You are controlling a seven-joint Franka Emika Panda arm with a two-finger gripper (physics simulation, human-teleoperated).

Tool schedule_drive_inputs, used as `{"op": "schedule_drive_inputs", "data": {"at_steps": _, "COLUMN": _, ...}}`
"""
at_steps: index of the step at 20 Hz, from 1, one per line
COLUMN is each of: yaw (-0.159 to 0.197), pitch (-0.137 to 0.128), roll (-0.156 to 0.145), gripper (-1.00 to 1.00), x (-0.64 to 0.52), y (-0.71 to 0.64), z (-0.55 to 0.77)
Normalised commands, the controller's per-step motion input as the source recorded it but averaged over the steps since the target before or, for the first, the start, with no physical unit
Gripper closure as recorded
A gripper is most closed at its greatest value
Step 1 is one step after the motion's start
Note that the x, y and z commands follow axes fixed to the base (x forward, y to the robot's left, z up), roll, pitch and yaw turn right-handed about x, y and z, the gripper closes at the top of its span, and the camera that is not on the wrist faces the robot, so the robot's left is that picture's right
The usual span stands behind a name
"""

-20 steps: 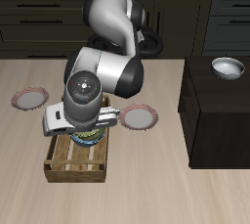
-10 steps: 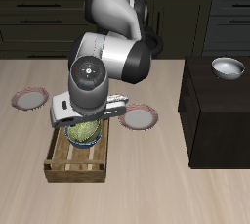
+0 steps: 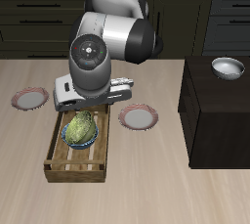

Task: Stack the green bowl on the blue bowl

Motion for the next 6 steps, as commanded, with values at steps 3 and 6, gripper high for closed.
{"op": "schedule_drive_inputs", "data": {"at_steps": 3, "yaw": 0.013, "pitch": -0.08, "roll": 0.028, "gripper": -1.0, "x": -0.28, "y": 0.17, "z": 0.42}}
{"op": "schedule_drive_inputs", "data": {"at_steps": 6, "yaw": -0.012, "pitch": -0.036, "roll": 0.033, "gripper": -1.0, "x": -0.26, "y": 0.14, "z": 0.35}}
